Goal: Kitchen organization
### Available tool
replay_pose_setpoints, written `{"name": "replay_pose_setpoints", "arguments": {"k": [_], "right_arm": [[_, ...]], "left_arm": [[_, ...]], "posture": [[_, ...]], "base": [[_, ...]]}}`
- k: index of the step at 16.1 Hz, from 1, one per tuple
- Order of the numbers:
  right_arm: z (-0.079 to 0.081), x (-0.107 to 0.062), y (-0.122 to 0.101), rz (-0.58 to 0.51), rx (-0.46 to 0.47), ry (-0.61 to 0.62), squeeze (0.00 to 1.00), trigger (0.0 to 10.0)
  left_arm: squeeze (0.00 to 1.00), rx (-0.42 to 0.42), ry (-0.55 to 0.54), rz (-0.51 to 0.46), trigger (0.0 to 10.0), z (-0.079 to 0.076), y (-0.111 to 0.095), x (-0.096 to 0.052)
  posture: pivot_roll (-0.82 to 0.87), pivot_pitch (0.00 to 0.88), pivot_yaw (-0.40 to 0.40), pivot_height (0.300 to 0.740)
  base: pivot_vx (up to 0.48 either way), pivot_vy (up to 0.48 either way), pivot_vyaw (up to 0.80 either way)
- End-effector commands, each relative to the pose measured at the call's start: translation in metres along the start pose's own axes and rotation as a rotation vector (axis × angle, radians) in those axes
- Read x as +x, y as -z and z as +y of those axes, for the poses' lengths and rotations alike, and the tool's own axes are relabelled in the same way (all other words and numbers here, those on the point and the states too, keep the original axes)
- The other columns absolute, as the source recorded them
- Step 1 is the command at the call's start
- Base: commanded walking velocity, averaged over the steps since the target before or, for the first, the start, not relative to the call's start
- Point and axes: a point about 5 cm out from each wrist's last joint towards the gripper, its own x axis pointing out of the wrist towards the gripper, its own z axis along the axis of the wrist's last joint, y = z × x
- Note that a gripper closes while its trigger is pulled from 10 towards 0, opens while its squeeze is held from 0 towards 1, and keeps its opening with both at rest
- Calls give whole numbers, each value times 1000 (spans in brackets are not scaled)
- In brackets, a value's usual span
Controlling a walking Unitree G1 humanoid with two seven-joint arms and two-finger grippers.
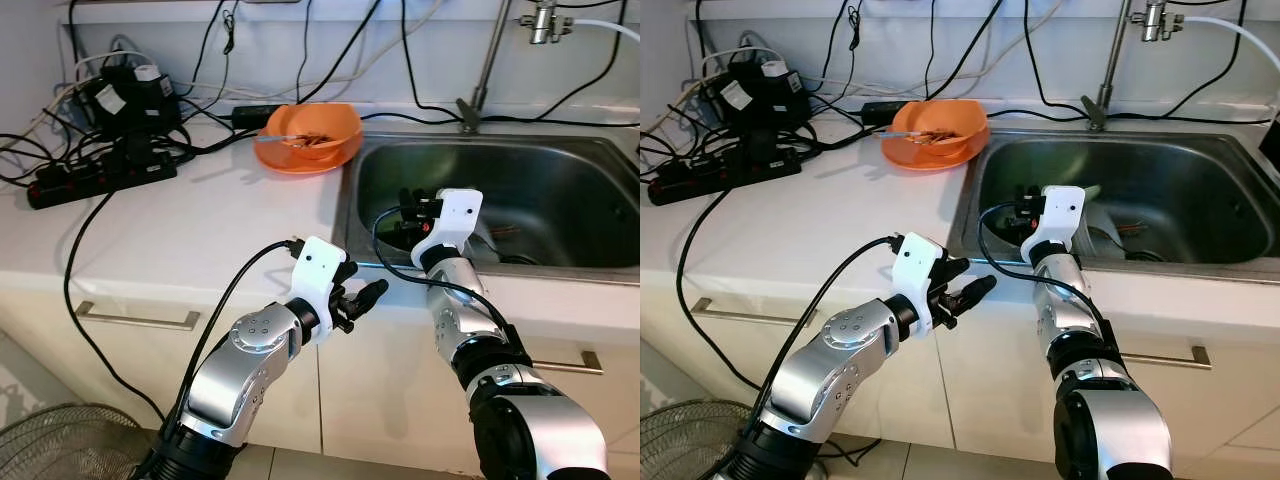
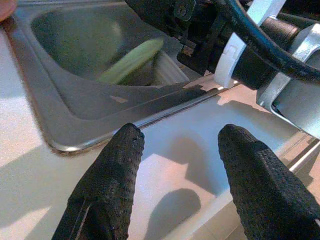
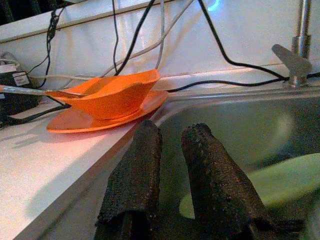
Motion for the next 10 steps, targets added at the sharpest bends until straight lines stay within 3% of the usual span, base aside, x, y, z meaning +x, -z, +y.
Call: {"name": "replay_pose_setpoints", "arguments": {"k": [1,7,10], "right_arm": [[-2,2,-6,-33,-12,4,0,10000],[-10,11,-69,-315,-88,23,0,10000],[-22,-10,-77,-373,-174,66,0,10000]], "left_arm": [[0,0,-2,4,10000,0,1,-1],[0,-3,-12,-10,10000,2,-1,1],[0,-6,-48,-25,10000,8,0,1]], "posture": [[86,9,54,740],[58,11,57,740],[39,14,58,740]], "base": [[0,0,0],[0,0,0],[0,0,0]]}}
